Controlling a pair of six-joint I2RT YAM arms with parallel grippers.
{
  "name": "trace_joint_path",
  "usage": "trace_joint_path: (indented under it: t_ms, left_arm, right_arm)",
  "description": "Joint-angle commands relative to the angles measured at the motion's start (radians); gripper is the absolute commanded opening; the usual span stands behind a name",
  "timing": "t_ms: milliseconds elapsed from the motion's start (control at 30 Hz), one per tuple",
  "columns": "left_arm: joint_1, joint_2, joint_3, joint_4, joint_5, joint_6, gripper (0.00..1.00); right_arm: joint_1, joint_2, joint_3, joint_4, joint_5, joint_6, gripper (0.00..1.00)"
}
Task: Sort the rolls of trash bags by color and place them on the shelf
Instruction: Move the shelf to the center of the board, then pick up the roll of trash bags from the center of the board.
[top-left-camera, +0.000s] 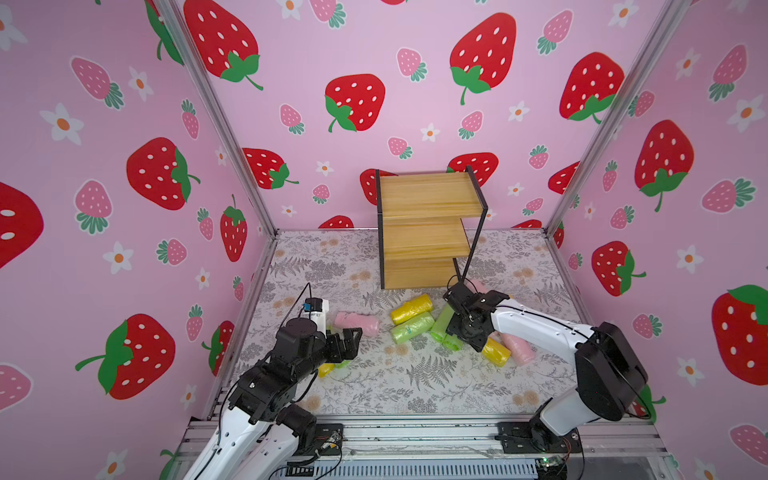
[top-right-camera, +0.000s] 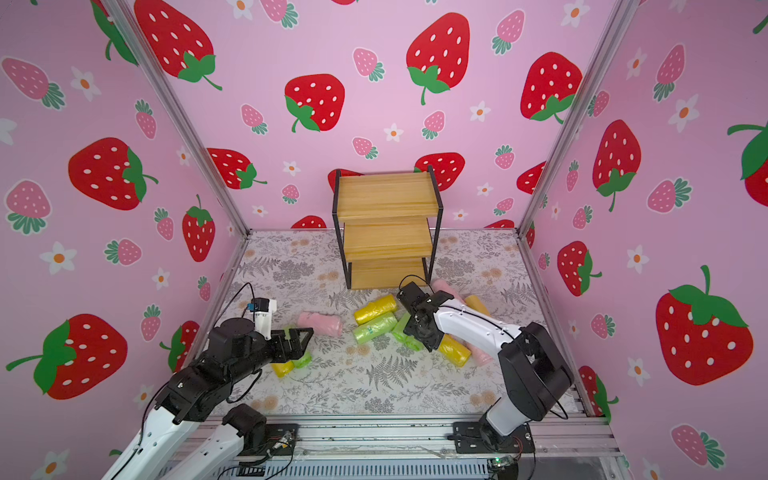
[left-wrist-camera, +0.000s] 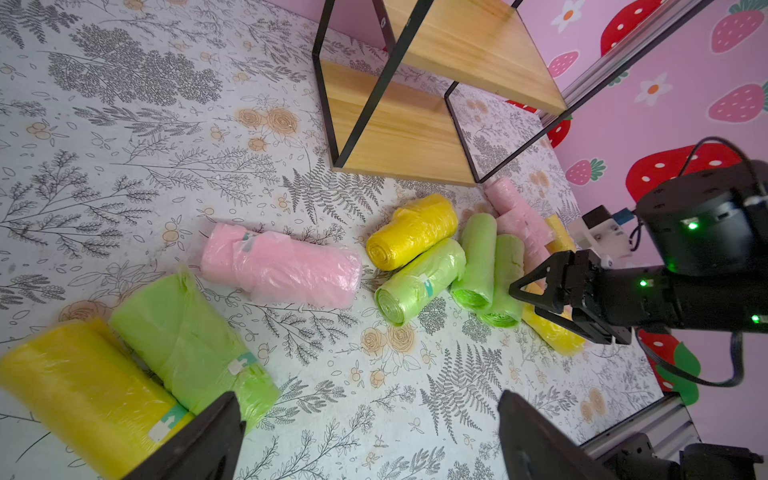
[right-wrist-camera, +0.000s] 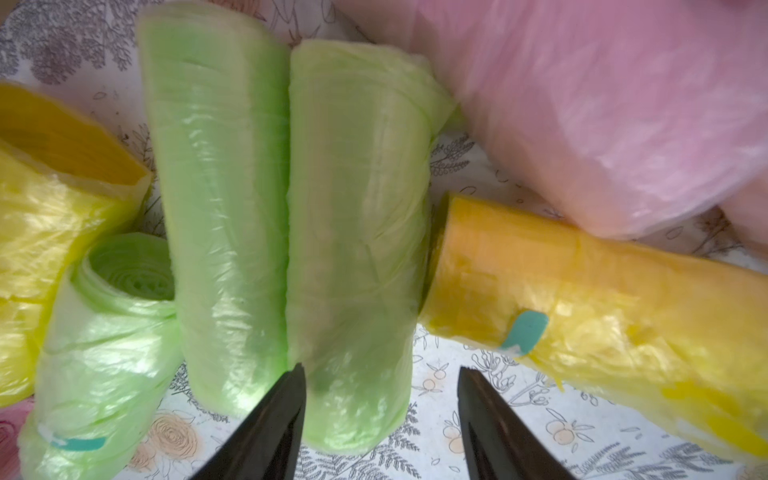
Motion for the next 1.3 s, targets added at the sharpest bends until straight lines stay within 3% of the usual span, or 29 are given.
trace_joint_path:
  t_ms: [0, 333, 733, 1000, 1167, 1267]
  left_arm:
    - [-0.008, 0.009, 0.025, 0.018, -0.015, 0.007, 1.0]
    - [-0.014, 0.013, 0.028, 0.019, -0.013, 0.013, 1.0]
    - [-0.02, 0.018, 0.028, 0.02, -0.016, 0.016, 1.0]
    - [-0.026, 0.018, 0.028, 0.019, -0.024, 0.013, 1.0]
    - [-0.03, 0.02, 0.028, 0.018, -0.029, 0.013, 1.0]
    - [-0.035, 0.023, 0.028, 0.015, -0.033, 0.013, 1.0]
  right_arm:
    - [-0.003, 0.03, 0.002, 0.028, -0.025, -0.01, 0.56]
    - [-0.001, 0.147, 0.013, 0.048, -0.069, -0.022, 0.54]
    - [-0.001, 0.167, 0.021, 0.014, -0.047, -0.107, 0.56]
    - [0.0, 0.159, -0.011, 0.049, -0.074, -0.135, 0.7]
    - [-0.001, 0.154, -0.017, 0.049, -0.068, -0.149, 0.65]
    - [-0.001, 0.154, -0.022, 0.054, -0.068, -0.155, 0.56]
